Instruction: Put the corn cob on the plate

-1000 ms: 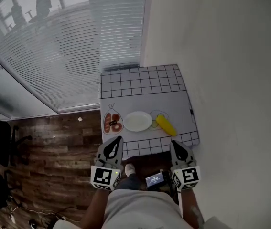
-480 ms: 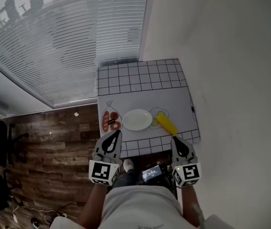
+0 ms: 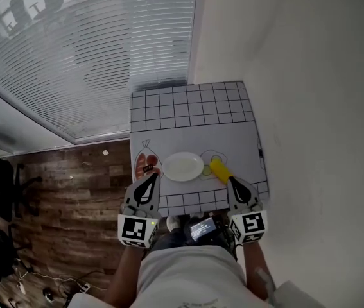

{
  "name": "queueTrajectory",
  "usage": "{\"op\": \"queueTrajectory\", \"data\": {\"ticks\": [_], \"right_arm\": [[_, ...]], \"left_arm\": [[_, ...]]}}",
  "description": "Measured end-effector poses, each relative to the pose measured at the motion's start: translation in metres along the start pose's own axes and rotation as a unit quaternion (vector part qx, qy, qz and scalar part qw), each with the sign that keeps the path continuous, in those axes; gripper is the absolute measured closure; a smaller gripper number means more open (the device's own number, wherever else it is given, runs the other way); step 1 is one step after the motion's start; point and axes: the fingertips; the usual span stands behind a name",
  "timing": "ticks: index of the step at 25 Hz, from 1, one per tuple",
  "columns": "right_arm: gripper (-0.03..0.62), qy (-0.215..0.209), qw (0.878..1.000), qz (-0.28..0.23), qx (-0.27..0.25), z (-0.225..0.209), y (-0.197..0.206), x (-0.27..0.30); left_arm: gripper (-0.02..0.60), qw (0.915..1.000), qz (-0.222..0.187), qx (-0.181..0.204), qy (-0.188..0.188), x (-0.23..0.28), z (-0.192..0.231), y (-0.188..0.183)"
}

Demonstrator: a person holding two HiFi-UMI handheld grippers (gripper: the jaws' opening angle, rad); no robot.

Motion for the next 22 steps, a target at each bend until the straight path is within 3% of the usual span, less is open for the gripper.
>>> {"op": "queueTrajectory", "data": {"ticks": [7, 12, 15, 19, 22], "right_arm": [[0.586, -0.009, 1.000, 0.024, -0.006, -0.028, 0.021, 0.019], [0.586, -0.003, 0.999, 0.037, 0.015, -0.044, 0.040, 0.030], [0.586, -0.007, 0.999, 0.040, 0.020, -0.048, 0.048, 0.038], [0.586, -0.009, 0.999, 0.049, 0.015, -0.052, 0.058, 0.041], [0.586, -0.005, 0.999, 0.051, 0.016, -0.053, 0.062, 0.041]], "left_arm": [[0.574, 0.9991, 0.023, 0.034, -0.007, 0.029, -0.006, -0.001], [0.574, 0.9986, 0.041, 0.031, -0.009, 0.047, -0.010, 0.003], [0.574, 0.9962, 0.053, 0.069, -0.002, 0.057, -0.012, 0.000], [0.574, 0.9939, 0.063, 0.091, 0.007, 0.066, -0.020, -0.002], [0.574, 0.9886, 0.084, 0.120, 0.036, 0.075, -0.027, 0.004]]}}
Point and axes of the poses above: the fingertips, and each gripper's own axes: x forward along the fingers, z to its left, y out of its underside, and after that the axes turned 9 degrees about y, right-handed
